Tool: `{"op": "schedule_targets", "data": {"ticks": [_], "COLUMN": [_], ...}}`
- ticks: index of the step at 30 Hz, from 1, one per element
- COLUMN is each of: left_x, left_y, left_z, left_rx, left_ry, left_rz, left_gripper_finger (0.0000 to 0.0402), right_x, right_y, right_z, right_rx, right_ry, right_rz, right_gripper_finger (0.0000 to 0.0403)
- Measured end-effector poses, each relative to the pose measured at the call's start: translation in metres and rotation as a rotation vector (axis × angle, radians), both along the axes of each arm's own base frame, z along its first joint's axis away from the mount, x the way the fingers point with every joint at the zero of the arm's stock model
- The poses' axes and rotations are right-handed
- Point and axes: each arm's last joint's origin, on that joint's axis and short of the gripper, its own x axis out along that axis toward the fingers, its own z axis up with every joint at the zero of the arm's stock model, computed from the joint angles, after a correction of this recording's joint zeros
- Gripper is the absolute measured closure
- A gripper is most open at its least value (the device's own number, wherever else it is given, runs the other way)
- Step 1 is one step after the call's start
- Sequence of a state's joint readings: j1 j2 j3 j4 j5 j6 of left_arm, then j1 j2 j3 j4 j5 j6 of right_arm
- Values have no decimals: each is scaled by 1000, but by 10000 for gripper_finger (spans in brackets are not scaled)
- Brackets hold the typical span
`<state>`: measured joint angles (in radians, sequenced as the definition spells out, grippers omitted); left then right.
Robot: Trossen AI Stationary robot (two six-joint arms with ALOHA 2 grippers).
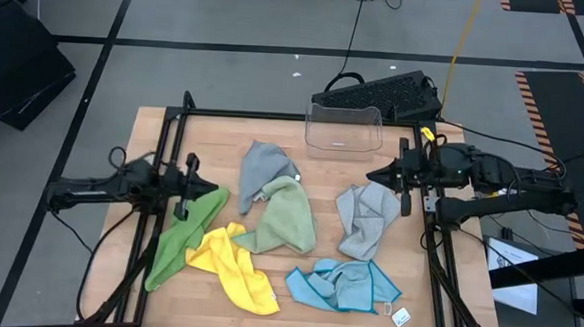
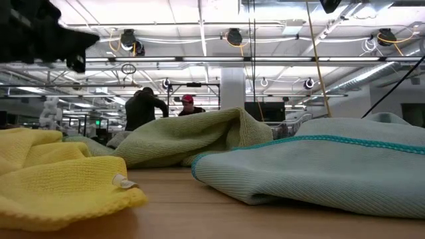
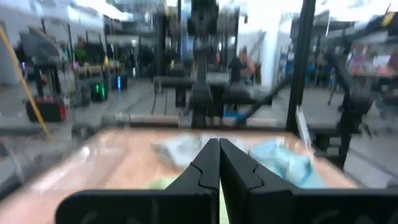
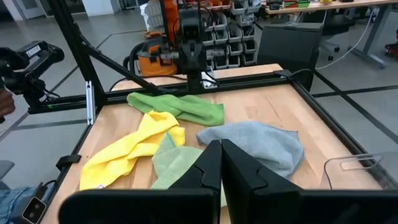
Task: Fold microfiber towels
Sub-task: Fold the blue towel
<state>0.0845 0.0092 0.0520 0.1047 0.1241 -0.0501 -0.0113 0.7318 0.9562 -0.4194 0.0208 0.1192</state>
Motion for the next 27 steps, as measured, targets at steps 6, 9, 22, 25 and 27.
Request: {"op": "schedule_targets", "data": {"ticks": [6,9,22,25,27], "left_x": [-16,-23,-7,8,20], "left_y": [-1,-2,-2,-2,-4], "left_z": [54,82,174,180,180], "left_rx": [-3,-3,65,61,57], "left_ry": [-70,-31,280,377,429], "left_rz": [12,12,-15,-25,-29], "left_gripper_finger": [396,396,383,367,356], "right_x": [2,5,32,40,45], "right_y": [0,0,16,23,28], "right_z": [-2,-3,-19,-25,-29], "right_rx": [-10,-11,-61,-78,-80], "right_ry": [14,25,131,162,178], "right_rz": [1,1,25,31,33], "right_gripper_finger": [403,403,403,403,403]}}
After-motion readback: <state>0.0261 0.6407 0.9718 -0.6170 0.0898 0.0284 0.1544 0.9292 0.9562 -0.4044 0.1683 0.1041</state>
